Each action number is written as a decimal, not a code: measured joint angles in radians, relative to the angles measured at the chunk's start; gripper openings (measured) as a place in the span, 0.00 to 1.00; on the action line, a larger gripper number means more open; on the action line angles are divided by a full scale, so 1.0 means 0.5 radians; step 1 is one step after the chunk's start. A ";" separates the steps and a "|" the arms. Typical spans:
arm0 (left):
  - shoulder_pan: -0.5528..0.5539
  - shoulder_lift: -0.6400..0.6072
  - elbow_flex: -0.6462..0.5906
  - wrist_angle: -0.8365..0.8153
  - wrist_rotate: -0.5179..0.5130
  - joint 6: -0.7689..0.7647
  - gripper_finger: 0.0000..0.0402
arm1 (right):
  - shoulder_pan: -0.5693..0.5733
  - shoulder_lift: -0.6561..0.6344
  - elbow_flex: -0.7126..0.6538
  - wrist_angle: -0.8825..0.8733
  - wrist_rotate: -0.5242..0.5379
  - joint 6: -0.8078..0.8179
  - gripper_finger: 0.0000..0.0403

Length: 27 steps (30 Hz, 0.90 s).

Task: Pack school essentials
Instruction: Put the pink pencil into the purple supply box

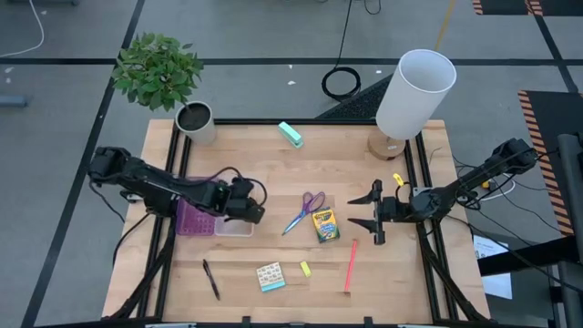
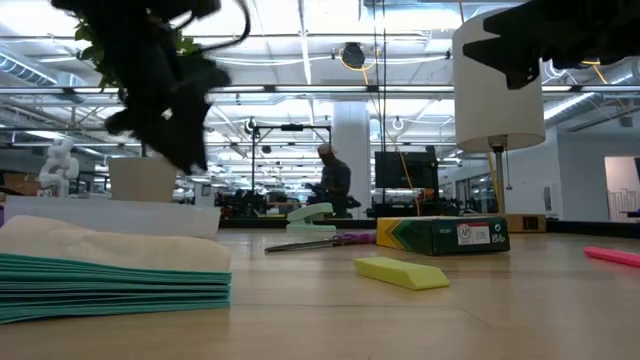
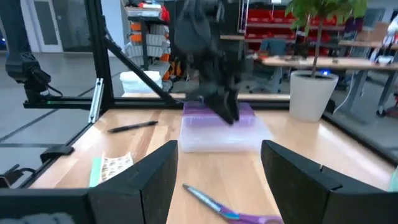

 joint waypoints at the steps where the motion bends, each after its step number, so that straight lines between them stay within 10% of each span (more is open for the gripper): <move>1: 0.002 -0.030 0.019 0.004 0.000 0.054 0.36 | 0.000 0.000 0.000 -0.010 -0.016 0.029 0.56; 15: 0.029 -0.204 0.337 0.069 -0.054 0.771 0.36 | 0.213 0.147 0.464 -1.129 -0.428 0.450 0.56; 27: -0.034 -0.186 0.337 0.087 -0.051 0.797 0.36 | 0.389 0.652 0.510 -1.199 -0.435 0.186 0.52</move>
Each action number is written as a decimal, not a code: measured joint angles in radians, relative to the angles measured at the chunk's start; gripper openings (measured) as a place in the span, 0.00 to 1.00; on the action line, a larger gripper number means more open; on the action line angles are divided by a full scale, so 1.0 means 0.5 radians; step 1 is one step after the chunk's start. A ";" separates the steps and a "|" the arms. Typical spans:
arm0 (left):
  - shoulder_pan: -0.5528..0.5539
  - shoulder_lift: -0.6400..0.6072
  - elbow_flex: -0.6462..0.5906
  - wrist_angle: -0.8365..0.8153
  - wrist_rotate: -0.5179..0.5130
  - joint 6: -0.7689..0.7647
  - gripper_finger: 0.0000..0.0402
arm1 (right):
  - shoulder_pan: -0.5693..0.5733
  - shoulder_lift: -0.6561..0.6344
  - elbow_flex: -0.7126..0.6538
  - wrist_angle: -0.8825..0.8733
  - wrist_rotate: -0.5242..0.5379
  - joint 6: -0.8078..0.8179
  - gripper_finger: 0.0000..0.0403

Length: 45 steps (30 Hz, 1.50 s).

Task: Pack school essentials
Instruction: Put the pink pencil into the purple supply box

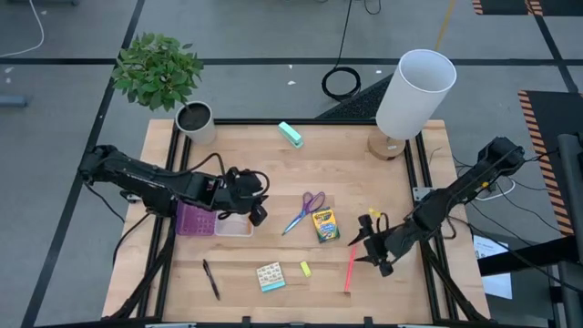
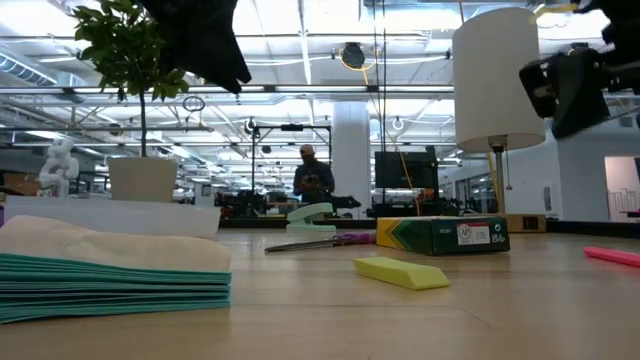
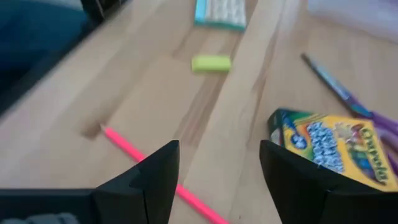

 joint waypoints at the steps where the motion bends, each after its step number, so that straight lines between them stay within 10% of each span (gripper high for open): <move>1: 0.000 -0.001 0.000 0.001 0.000 0.002 0.36 | 0.001 0.036 0.000 -0.003 -0.003 -0.002 0.51; 33: 0.124 -0.001 0.000 0.210 0.060 0.282 0.36 | -0.130 0.659 -0.001 0.344 -0.473 -0.338 0.32; 45: 0.122 -0.001 -0.001 0.210 0.095 0.263 0.36 | -0.195 0.689 0.001 0.348 -0.679 -0.386 0.07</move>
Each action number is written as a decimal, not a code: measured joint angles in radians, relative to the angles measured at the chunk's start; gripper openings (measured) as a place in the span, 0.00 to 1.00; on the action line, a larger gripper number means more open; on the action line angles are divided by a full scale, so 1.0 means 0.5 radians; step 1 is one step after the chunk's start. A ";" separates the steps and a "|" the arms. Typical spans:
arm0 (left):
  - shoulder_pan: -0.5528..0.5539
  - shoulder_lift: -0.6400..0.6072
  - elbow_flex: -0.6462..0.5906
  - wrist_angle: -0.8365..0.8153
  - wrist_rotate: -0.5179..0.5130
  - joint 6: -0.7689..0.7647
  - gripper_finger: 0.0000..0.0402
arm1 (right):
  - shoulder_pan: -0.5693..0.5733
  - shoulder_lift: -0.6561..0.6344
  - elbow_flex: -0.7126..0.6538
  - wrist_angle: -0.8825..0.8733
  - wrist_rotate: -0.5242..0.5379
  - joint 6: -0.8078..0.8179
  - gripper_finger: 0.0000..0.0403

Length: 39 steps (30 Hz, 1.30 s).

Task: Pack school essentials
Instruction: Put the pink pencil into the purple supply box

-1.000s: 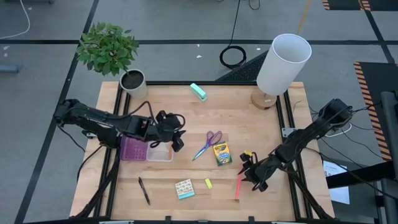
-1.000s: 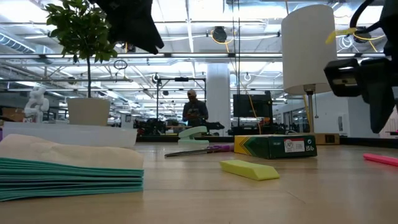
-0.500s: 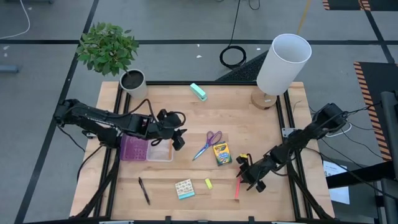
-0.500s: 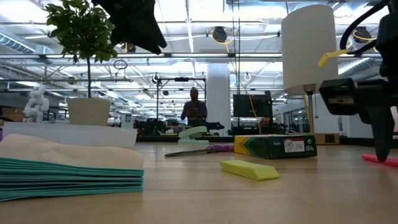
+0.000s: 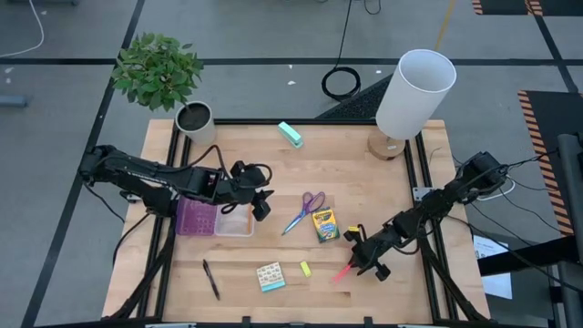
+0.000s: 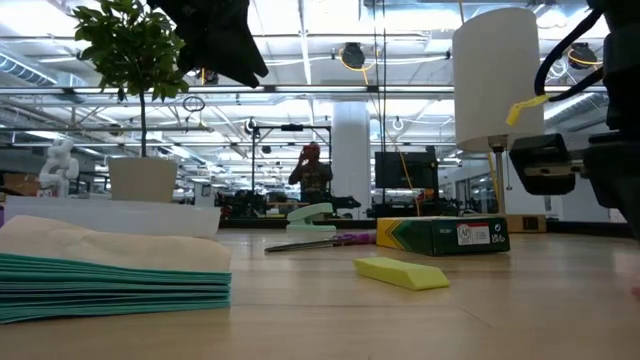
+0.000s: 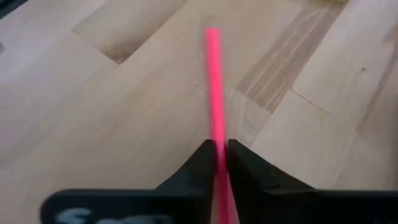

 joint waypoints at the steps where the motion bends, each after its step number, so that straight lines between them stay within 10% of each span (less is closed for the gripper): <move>1: -0.001 0.000 0.000 0.000 0.000 0.000 0.36 | 0.000 0.000 0.000 0.001 -0.001 0.001 0.06; 31: -0.110 0.000 -0.001 0.157 -0.007 0.243 0.37 | 0.000 -0.194 -0.006 0.124 0.026 0.005 0.03; 39: -0.234 0.000 -0.001 0.324 -0.007 0.415 0.56 | 0.000 -0.391 -0.006 0.119 0.225 0.121 0.03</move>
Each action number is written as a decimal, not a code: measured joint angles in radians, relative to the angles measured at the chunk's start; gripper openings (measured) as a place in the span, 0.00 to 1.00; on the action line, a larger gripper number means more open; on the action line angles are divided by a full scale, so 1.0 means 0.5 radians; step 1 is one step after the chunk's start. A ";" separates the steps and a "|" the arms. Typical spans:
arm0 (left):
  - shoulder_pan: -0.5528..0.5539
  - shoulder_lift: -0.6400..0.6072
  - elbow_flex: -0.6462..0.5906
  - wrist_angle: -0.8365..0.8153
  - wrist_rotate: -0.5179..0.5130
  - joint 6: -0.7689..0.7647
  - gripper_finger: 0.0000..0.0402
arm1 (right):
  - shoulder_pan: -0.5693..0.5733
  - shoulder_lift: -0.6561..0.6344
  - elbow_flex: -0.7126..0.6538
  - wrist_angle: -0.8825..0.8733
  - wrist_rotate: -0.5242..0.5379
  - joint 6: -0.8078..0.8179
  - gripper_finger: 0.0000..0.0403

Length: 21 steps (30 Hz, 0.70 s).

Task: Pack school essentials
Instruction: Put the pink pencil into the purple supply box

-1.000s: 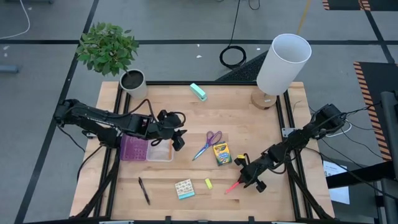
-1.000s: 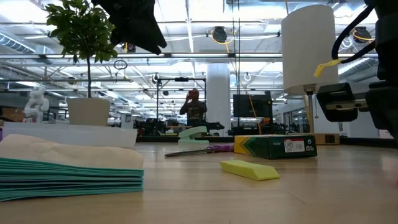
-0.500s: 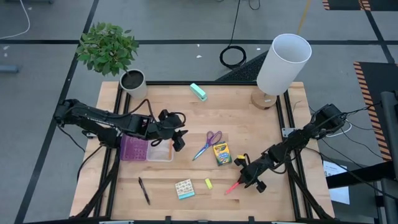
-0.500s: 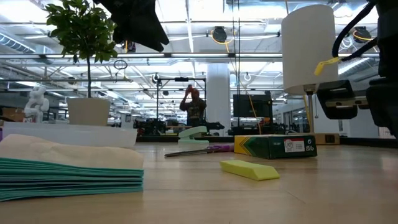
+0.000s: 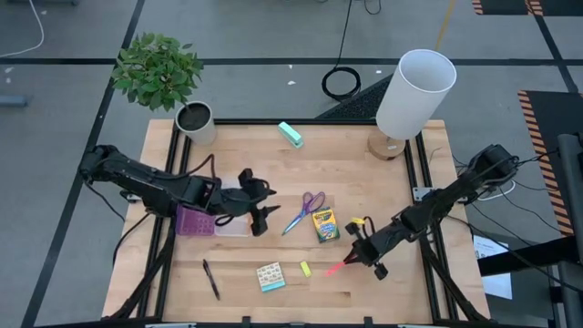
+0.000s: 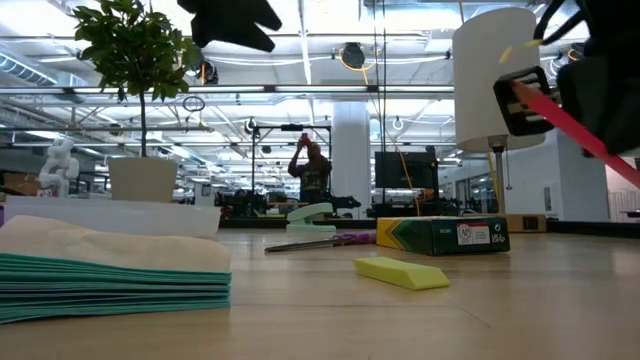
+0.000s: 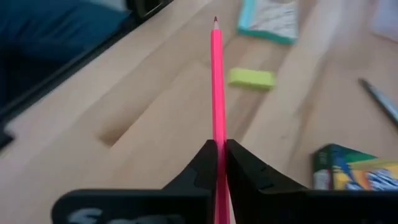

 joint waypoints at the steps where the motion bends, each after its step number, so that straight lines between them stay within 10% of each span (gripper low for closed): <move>1: -0.012 0.000 0.000 0.014 -0.001 0.005 0.59 | -0.002 -0.021 0.000 -0.004 0.028 0.047 0.03; 9: -0.082 0.056 0.000 0.187 0.001 0.117 0.82 | -0.049 -0.140 0.001 -0.022 0.065 0.198 0.03; 21: -0.070 0.263 -0.001 0.554 0.271 0.324 0.85 | -0.286 -0.158 0.002 -0.111 0.065 0.541 0.03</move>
